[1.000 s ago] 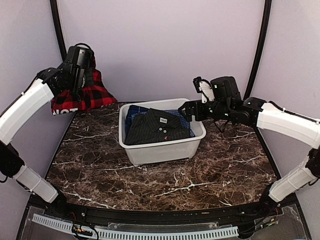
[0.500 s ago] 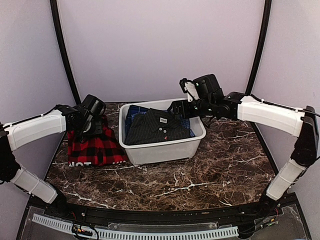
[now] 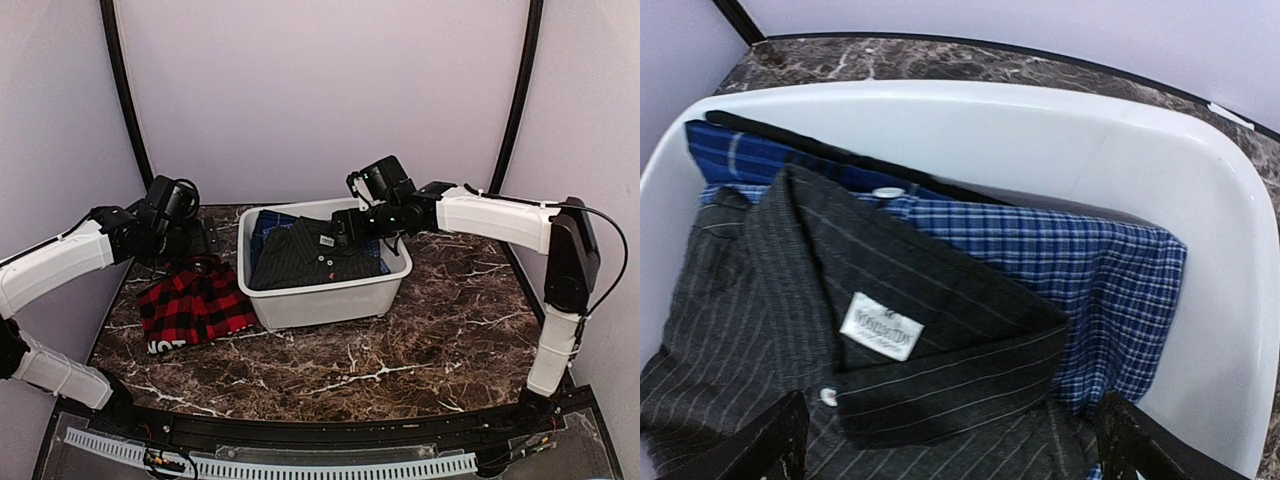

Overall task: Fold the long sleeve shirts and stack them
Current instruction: Move the bin to the corner of the board.

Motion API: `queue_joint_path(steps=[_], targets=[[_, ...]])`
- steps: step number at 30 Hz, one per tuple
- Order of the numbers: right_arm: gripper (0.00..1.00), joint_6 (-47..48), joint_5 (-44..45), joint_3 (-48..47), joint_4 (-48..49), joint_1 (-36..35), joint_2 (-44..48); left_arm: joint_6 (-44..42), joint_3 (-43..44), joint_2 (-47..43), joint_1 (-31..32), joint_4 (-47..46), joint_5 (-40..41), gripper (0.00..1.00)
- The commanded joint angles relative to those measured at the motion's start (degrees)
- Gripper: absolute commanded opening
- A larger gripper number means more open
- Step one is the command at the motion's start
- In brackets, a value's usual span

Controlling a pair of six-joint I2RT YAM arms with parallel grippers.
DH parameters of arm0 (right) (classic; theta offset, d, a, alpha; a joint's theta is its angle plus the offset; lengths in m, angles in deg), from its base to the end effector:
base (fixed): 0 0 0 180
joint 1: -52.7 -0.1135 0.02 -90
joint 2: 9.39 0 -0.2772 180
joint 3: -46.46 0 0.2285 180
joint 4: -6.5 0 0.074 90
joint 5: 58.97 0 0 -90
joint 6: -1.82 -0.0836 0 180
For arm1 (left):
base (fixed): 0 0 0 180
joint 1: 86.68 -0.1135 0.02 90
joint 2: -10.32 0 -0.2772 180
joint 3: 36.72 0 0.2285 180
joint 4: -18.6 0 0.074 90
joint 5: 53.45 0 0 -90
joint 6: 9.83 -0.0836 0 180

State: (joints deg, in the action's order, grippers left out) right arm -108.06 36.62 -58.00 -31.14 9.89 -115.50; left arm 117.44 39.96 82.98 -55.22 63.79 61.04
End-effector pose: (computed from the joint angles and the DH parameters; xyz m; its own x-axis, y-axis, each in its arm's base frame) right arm 0.3335 0.2978 0.2737 -0.6481 -0.1390 -0.7488 -0.4260 0.8811 0.2052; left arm 0.2555 -0.1157 0.2953 -0.5733 -0.2953 -0.7643 -0.1739 0.9554 -0.2387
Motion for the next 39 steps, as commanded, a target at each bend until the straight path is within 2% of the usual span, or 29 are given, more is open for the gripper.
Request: queue_joint_path(steps=[1,9,17,33,39], targets=[[0.96,-2.2,-0.6,-1.5,-1.6,4.8,-2.3,-0.4,1.8,-1.5,1.5,0.0,-2.5,0.99],[0.97,-2.6,0.9,-1.8,-2.8,12.1,-5.4,-0.7,2.3,-0.6,3.6,-0.6,-5.2,0.99],[0.97,-1.1,6.6,-6.3,-2.7,21.3,-9.8,-1.0,2.0,1.2,5.7,-1.6,-8.0,0.99],[0.97,0.8,8.7,-27.1,-4.1,36.8,-25.1,-1.1,0.9,1.0,6.4,-0.9,-9.4,0.99],[0.97,-0.7,6.2,-34.4,-5.2,41.7,-29.5,-1.3,0.7,1.0,6.4,-1.0,-9.6,0.99]])
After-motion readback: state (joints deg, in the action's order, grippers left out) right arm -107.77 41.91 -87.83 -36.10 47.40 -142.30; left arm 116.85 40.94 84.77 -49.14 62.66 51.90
